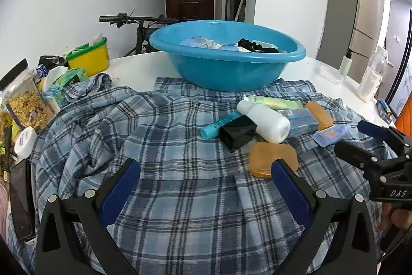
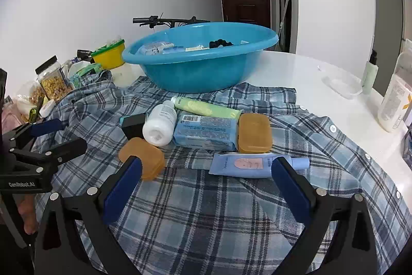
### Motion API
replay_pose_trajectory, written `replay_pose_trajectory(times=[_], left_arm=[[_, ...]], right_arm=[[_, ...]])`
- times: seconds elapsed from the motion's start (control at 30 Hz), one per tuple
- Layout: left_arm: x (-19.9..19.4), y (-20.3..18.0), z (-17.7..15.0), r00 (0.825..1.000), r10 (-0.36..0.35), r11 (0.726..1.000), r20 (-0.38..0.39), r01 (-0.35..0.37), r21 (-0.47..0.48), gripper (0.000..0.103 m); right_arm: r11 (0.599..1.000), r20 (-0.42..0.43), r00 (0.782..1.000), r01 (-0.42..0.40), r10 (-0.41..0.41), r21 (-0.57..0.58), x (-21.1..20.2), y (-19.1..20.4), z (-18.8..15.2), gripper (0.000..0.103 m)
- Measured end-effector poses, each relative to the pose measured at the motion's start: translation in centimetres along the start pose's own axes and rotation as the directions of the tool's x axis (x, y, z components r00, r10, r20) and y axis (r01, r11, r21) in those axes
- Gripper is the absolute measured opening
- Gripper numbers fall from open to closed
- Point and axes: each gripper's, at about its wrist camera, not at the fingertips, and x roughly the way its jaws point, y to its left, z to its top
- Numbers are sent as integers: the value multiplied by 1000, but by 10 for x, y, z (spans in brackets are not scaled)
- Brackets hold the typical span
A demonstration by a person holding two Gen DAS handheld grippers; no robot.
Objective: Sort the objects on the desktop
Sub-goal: 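Move the right tool toward the white plastic bottle on the shirt, then close the right tool around the white plastic bottle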
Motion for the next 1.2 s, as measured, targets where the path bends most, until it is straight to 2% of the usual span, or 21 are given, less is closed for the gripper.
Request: replay_pose_trajectory(times=[0.13,0.3,0.4,0.5,0.57,0.63,0.67,0.7,0.97,1.2], left_arm=[[-1,0,-1,1000,-5,999,7,5,33,103],[-2,9,-1,999,-34,999,7,34,9,103],[-3,17,-1,999,-38,999,10,38,-13,103],[-2,20,-2,998,-57,998,1,57,-22,103],[-2,22,-3,998,-61,998,0,61,-21,103],[-2,24,-3,998,-65,998,-1,65,-26,103],[-2,24,-3,998,-66,997,-2,66,-27,103],[-2,25,-4,998,-68,997,-1,68,-30,103],[-1,33,-6,997,-71,996,-7,71,-48,103],[3,32,-7,998,-66,997,-21,65,-48,103]], right_arm=[[1000,-12,1000,9,-9,-9,5,4,4,101],[999,-36,999,2,-4,-52,14,10,13,101],[995,-16,999,-40,38,-87,16,18,20,101],[991,-42,998,-59,54,-122,27,30,30,98],[984,-67,996,-65,54,-166,39,42,37,82],[978,-102,993,-77,58,-195,53,50,41,62],[975,-122,991,-87,63,-203,61,53,42,56],[973,-141,988,-97,68,-210,67,56,42,45],[967,-172,984,-93,53,-238,87,65,41,44],[951,-172,985,-45,-9,-307,93,76,39,44]])
